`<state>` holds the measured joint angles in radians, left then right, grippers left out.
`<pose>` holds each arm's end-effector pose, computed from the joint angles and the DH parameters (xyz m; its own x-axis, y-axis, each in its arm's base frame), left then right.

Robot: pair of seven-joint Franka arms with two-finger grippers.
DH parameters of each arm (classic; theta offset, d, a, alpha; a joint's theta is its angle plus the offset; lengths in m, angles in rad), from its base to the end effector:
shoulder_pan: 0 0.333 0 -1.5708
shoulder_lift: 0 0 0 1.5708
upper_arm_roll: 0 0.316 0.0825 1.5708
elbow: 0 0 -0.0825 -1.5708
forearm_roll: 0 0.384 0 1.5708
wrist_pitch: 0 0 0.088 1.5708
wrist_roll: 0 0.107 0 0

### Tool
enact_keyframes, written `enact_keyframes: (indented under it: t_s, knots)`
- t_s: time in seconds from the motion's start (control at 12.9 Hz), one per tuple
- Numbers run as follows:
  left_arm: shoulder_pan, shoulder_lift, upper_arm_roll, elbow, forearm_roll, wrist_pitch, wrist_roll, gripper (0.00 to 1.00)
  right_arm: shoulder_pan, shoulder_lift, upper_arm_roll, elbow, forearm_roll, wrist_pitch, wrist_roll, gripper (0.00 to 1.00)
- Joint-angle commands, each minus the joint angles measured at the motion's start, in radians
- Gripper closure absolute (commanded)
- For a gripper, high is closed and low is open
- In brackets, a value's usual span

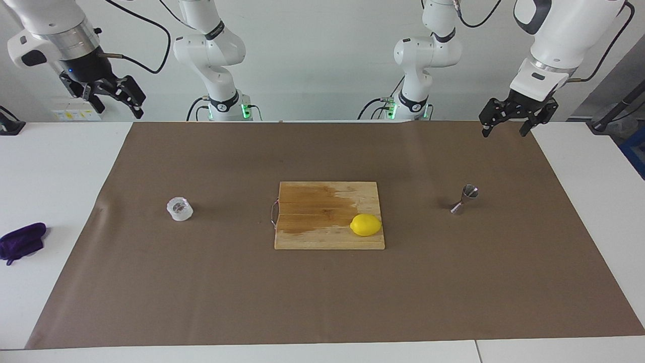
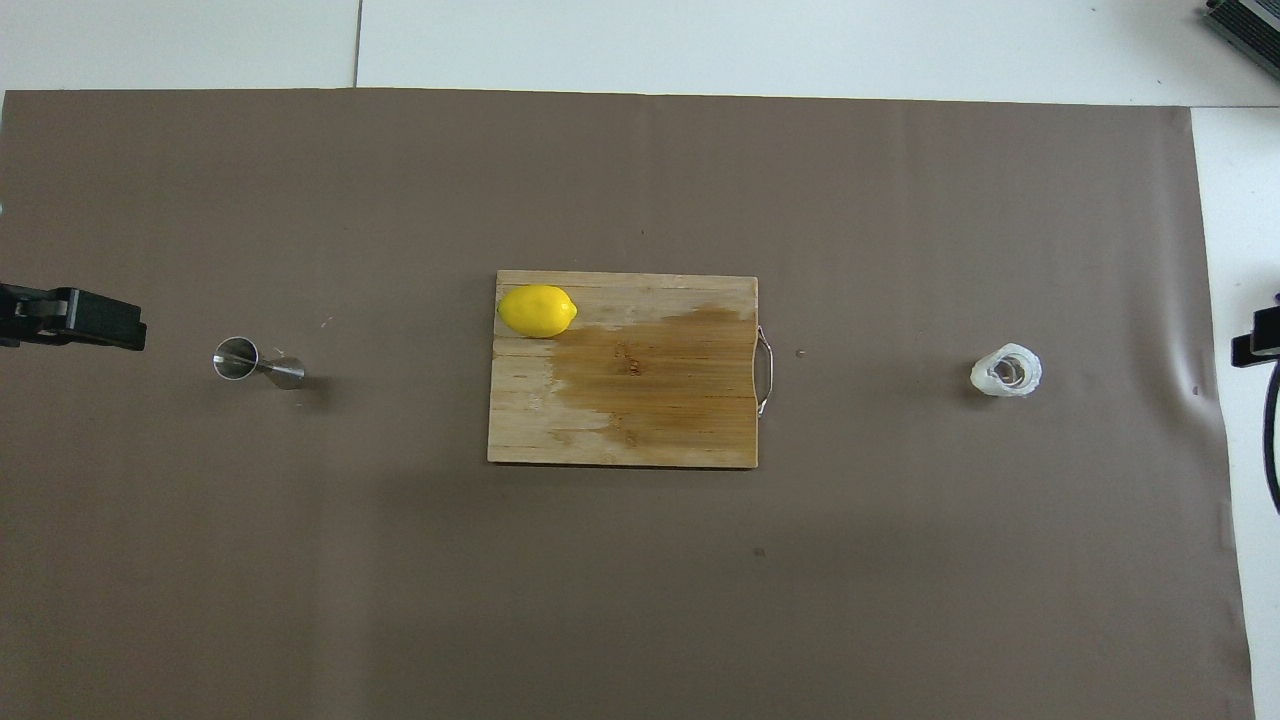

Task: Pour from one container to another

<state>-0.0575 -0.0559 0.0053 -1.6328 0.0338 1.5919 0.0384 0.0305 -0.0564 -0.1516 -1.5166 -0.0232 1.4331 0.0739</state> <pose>0.5383 -0.0245 0.6277 0.9957 -0.0912 0.0137 -0.0907 -0.9953 -0.0341 0.5179 -0.0685 0.6678 0.9802 -0.1964 -0.0266 -0.1960 -0.9805 0.0165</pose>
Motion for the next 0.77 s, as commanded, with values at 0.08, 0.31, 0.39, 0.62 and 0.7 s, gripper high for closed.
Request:
enact_keyframes:
  t_s: [0.08,0.31,0.39,0.62,0.7]
  knots:
    - [0.004,-0.024,0.001,-0.024,0.008,-0.01,0.015,0.0,-0.008,-0.019,0.003,-0.017,0.02,-0.007,-0.022,0.0]
    - [0.007,-0.024,0.001,-0.025,0.008,-0.006,0.018,0.0,-0.008,-0.019,0.003,-0.017,0.02,-0.007,-0.022,0.0]
    - [0.008,-0.025,0.005,-0.031,0.008,-0.004,0.018,0.0,-0.008,-0.019,0.003,-0.017,0.019,-0.007,-0.022,0.0]
    - [0.008,-0.041,0.013,-0.061,0.008,-0.001,0.058,0.0,-0.008,-0.017,0.003,-0.017,0.019,-0.007,-0.022,0.0]
    - [0.01,-0.047,0.015,-0.076,0.008,0.011,0.086,0.0,-0.008,-0.019,0.003,-0.017,0.02,-0.007,-0.022,0.0]
